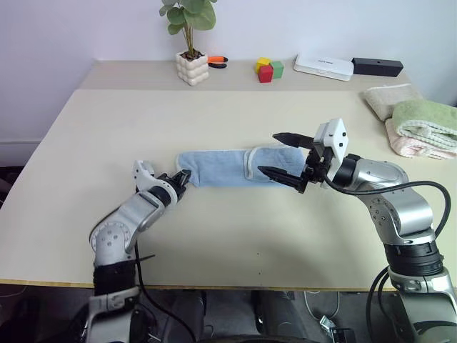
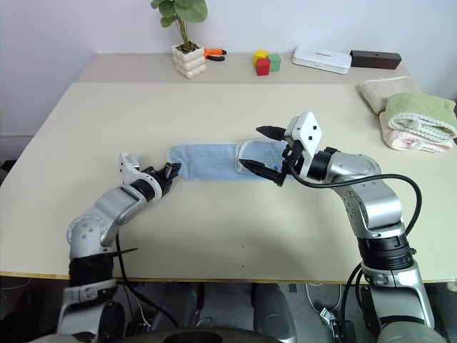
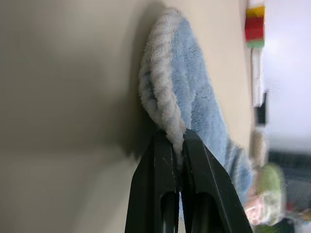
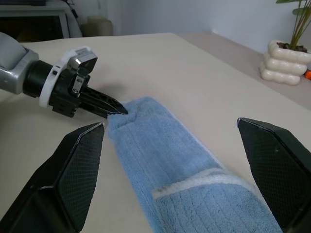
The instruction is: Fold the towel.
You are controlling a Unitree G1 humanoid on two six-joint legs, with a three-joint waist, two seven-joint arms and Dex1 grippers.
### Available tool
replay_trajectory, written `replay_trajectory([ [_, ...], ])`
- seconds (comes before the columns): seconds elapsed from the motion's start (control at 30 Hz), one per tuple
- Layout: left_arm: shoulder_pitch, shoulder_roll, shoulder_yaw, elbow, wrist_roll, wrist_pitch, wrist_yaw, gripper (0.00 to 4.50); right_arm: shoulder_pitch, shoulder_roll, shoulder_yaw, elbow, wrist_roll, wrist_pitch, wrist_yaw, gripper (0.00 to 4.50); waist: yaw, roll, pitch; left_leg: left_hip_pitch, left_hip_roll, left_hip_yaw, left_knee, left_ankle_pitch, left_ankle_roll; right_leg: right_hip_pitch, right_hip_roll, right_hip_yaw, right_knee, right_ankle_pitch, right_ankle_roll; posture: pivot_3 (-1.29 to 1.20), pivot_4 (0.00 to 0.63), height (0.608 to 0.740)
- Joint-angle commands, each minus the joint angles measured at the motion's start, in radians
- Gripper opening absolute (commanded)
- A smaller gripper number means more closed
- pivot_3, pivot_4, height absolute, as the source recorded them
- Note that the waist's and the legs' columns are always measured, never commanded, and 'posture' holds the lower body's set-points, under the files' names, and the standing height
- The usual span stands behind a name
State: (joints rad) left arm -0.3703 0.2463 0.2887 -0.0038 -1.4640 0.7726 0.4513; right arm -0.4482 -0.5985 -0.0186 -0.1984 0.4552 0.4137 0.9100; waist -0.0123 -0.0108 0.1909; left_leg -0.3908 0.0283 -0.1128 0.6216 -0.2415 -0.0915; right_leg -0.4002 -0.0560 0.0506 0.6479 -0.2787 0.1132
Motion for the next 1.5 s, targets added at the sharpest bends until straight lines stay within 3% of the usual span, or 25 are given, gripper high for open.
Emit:
replay_trajectory([
  [0.03, -0.078, 0.08, 0.026, 0.003, 0.087, -0.01, -0.126, 0.04, -0.003, -0.017, -0.033, -0.008, 0.003, -0.025, 0.003, 4.5, -0.005, 0.0, 0.0, 0.0, 0.0, 0.0, 0.0, 0.0, -0.001, 0.0, 0.0, 0.0, 0.0, 0.0, 0.0, 0.0, 0.15, 0.74],
  [0.2, -0.089, 0.079, 0.026, 0.009, 0.136, 0.006, -0.189, 0.04, -0.002, -0.016, -0.027, -0.007, 0.0, -0.03, -0.002, 4.5, -0.004, 0.0, 0.0, 0.0, 0.0, 0.001, -0.003, 0.0, -0.001, 0.0, -0.002, 0.001, -0.002, 0.0, 0.0, 0.0, 0.15, 0.74],
  [0.43, -0.123, 0.199, -0.12, -0.049, 0.345, 0.051, -0.48, 0.04, 0.014, -0.044, -0.043, 0.0, -0.011, -0.042, 0.009, 4.5, -0.004, -0.001, 0.0, -0.001, 0.0, 0.001, -0.006, 0.001, -0.002, -0.003, -0.001, 0.001, -0.001, 0.0, 0.0, 0.0, 0.15, 0.74],
  [0.73, -0.129, 0.171, -0.092, -0.046, 0.418, 0.075, -0.541, 0.04, 0.014, -0.046, -0.042, 0.001, -0.01, -0.044, 0.009, 4.5, -0.007, -0.001, 0.001, -0.001, 0.0, 0.001, -0.007, 0.001, -0.002, -0.003, -0.001, 0.001, -0.001, 0.0, 0.0, 0.0, 0.15, 0.74],
  [0.87, -0.205, 0.184, -0.253, -0.063, 0.585, 0.017, -0.708, 0.04, 0.033, -0.111, -0.082, 0.042, -0.031, -0.069, 0.031, 4.5, 0.005, -0.001, 0.001, -0.002, 0.0, 0.001, -0.006, 0.001, -0.003, -0.003, -0.002, 0.0, -0.001, 0.0, 0.0, 0.0, 0.15, 0.74],
  [1.07, -0.209, 0.163, -0.24, -0.053, 0.644, 0.015, -0.759, 0.04, 0.033, -0.112, -0.083, 0.047, -0.032, -0.076, 0.036, 4.5, -0.018, -0.001, 0.001, -0.001, 0.0, 0.002, -0.008, 0.001, -0.002, -0.005, -0.001, 0.001, 0.0, 0.0, 0.0, 0.0, 0.15, 0.74],
  [1.17, -0.32, -0.011, -0.439, -0.004, 0.724, -0.029, -0.864, 0.04, 0.105, -0.181, -0.18, 0.003, -0.023, -0.049, 0.025, 4.5, 0.011, -0.001, 0.002, -0.002, 0.0, 0.001, -0.007, 0.001, -0.003, -0.004, -0.001, 0.001, 0.0, 0.0, 0.001, 0.0, 0.15, 0.74],
  [1.5, -0.474, -0.225, -0.58, 0.249, 0.943, -0.188, -1.057, 0.04, 0.152, -0.238, -0.254, 0.007, -0.028, -0.052, 0.01, 4.5, -0.007, 0.0, 0.001, -0.005, -0.004, 0.001, -0.006, 0.001, -0.002, -0.001, -0.003, 0.002, -0.012, 0.003, 0.007, 0.0, 0.15, 0.74],
])
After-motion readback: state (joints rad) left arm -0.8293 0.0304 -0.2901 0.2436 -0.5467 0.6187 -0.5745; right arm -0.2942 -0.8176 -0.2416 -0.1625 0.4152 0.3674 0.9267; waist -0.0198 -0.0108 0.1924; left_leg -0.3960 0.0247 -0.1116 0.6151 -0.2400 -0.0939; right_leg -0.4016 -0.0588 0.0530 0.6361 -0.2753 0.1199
